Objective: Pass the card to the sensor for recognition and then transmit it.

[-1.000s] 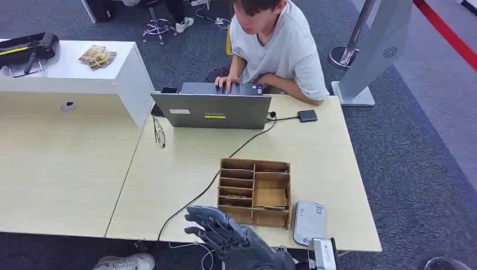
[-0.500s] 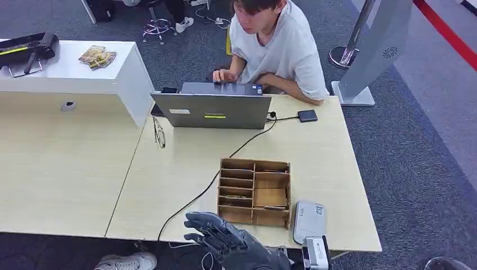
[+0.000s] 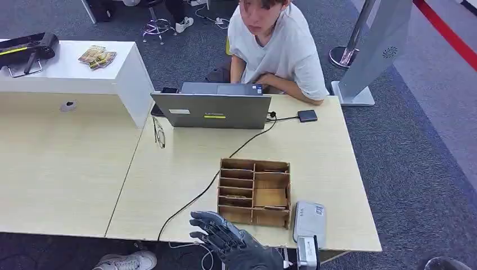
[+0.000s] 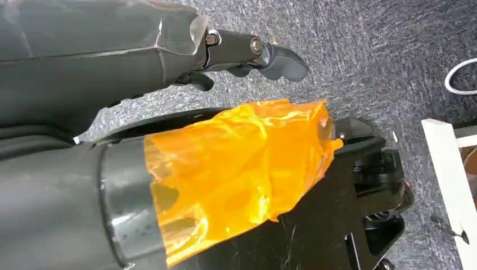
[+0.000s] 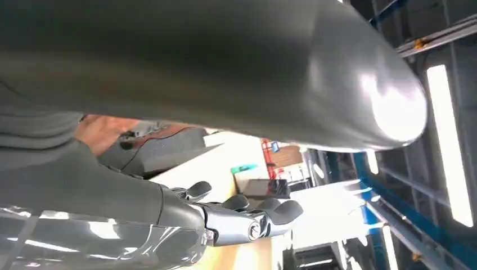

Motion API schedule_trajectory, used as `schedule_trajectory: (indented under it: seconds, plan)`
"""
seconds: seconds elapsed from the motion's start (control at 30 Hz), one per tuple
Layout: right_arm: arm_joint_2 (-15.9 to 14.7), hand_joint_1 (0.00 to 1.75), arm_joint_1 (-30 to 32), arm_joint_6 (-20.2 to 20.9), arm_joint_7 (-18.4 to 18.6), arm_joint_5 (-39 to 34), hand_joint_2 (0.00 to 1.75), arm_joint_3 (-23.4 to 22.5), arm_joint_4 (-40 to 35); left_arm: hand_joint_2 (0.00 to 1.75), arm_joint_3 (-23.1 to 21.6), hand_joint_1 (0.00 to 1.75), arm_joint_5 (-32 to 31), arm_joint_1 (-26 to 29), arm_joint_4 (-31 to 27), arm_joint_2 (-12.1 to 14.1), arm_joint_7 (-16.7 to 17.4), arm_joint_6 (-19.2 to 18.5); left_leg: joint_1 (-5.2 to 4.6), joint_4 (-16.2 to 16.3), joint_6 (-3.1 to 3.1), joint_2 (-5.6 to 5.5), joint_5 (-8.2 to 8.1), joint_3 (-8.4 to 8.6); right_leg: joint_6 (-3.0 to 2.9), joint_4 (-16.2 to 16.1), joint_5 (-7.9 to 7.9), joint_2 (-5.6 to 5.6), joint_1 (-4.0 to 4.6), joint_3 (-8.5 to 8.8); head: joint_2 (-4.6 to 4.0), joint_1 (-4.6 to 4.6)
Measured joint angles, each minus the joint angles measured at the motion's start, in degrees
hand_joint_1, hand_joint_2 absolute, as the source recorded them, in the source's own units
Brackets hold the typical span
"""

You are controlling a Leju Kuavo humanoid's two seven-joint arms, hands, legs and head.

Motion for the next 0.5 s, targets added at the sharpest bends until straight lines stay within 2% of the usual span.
schedule_trajectory:
  seconds: [0.3, 0.5]
  plan:
    - [0.0, 0.0, 0.5, -4.7, -0.2, 3.6, 0.0, 0.0, 1.6, 0.0, 0.0, 0.0, 0.6, 0.0, 0.0, 0.0, 0.0, 0.1, 0.0, 0.0, 0.0, 0.0, 0.0, 0.0, 0.0, 0.0, 0.0, 0.0, 0.0, 0.0, 0.0, 0.0]
    - [-0.3, 0.0, 1.3, -13.9, 1.1, 8.8, 0.0, 0.0, 1.5, 0.0, 0.0, 0.0, 1.6, 0.0, 0.0, 0.0, 0.0, 0.5, 0.0, 0.0, 0.0, 0.0, 0.0, 0.0, 0.0, 0.0, 0.0, 0.0, 0.0, 0.0, 0.0, 0.0]
